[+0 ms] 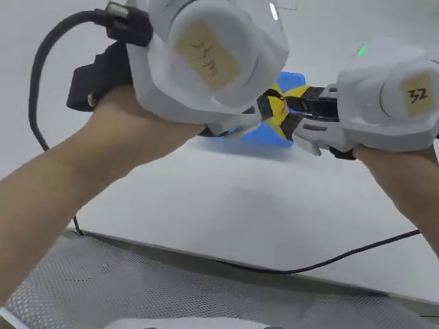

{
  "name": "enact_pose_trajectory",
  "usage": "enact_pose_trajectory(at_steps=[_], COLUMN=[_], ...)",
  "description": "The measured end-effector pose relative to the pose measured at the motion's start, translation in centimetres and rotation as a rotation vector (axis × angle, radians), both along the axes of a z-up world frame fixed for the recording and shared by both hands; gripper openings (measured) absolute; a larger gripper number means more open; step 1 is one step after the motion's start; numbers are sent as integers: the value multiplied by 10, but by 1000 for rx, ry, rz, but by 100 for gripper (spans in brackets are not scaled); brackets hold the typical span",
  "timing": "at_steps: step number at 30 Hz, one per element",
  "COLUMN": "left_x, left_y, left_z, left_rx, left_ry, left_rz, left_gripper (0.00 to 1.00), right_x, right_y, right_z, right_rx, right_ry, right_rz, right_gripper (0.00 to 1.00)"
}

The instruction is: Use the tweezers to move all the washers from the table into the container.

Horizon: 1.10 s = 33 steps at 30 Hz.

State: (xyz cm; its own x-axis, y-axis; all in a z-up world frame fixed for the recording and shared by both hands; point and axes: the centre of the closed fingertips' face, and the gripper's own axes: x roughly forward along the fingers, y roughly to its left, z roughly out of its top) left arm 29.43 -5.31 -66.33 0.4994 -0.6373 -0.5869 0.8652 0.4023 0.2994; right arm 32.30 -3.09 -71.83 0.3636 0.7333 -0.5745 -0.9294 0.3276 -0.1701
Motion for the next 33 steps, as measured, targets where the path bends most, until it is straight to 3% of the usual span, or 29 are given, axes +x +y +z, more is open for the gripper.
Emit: enact_pose_trajectory(at_steps=[3, 5, 9, 12, 15, 18, 19, 23, 26, 33], left_x=[-13, -18, -28, -36, -40, -40, -44, -46, -47, -51], left_y=[0, 4, 11, 20, 26, 27, 28, 31, 35, 40], left_z=[0, -4, -14, -30, -43, -58, -66, -88, -104, -127], left_rx=[17, 51, 81, 137, 144, 170, 192, 175, 213, 247], left_ry=[4, 3, 43, 81, 119, 137, 152, 231, 256, 307], left_rz=[-54, -91, -152, -217, -247, -278, -302, -306, -313, -318], left_gripper=[0, 0, 0, 0, 0, 0, 0, 0, 0, 0], right_x=[-13, -17, -29, -41, -50, -59, -61, -70, -72, -74], right_y=[1, 0, 0, -1, -1, -2, -2, -3, -1, 1], right_z=[-1, -3, -11, -22, -31, -48, -52, -74, -83, -99], right_rx=[-22, -54, -87, -117, -140, -159, -163, -179, -179, -206], right_ry=[-9, -34, -27, -4, 5, 56, 68, 147, 163, 193], right_rz=[31, 37, 72, 104, 128, 139, 140, 135, 138, 154], right_gripper=[12, 12, 12, 11, 9, 7, 7, 7, 6, 7])
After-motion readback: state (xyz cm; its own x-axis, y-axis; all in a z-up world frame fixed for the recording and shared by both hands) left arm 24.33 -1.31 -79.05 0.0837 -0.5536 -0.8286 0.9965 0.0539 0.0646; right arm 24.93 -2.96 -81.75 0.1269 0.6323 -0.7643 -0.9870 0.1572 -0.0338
